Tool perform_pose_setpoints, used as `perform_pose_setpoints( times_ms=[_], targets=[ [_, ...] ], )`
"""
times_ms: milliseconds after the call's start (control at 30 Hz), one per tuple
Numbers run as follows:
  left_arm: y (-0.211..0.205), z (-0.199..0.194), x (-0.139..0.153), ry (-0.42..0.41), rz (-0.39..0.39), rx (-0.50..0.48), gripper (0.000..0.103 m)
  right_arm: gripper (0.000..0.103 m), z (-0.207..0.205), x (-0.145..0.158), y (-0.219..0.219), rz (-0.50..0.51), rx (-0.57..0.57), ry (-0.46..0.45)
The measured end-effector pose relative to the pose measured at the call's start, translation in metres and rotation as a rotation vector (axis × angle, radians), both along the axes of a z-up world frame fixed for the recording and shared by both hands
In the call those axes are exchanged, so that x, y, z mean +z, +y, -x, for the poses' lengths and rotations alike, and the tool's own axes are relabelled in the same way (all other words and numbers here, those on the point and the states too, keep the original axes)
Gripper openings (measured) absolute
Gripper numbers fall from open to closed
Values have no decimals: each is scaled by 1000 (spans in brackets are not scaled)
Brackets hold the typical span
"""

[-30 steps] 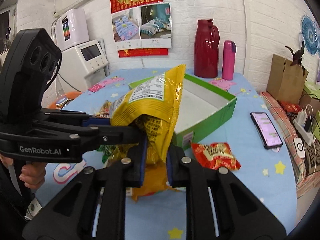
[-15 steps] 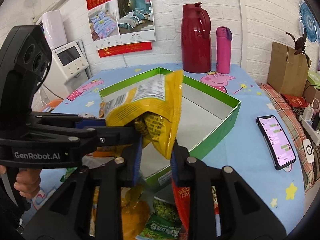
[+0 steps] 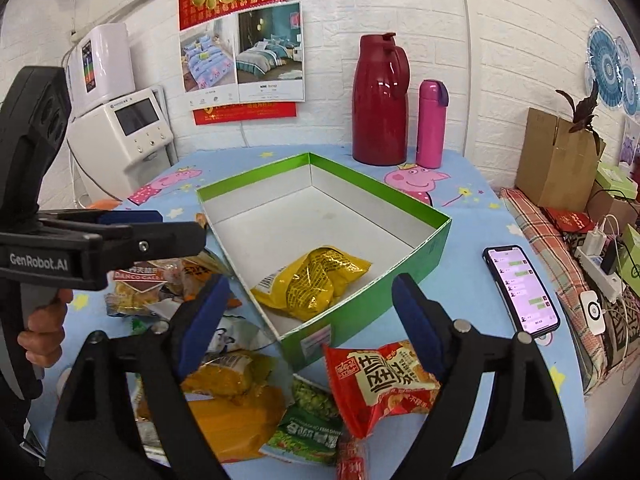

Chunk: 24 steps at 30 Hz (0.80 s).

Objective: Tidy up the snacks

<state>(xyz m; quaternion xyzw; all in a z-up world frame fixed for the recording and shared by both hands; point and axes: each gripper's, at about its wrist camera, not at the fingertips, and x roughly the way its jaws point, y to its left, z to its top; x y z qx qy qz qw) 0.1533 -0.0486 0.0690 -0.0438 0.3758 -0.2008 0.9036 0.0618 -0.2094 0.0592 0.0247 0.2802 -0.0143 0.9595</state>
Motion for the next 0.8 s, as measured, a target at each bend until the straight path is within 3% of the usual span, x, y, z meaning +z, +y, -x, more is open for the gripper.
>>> perform_pose_setpoints(
  times_ms=[233,467,600,733,800],
  targets=[
    [21,59,6,-14,-35,62,91,93,49,16,20,-56,54,-34],
    [39,91,-36,90,55,29,91,93,70,-31,40,-229,117,136],
    [45,95,-66,176,93,28,89,82,78,-62,46,-358,147,224],
    [42,94,-82,232,120,-4,71,68,74,-77,46,-440,142,270],
    [40,95,-84,241,124,-24,67,66,72,-76,47,-413,131,272]
  ],
)
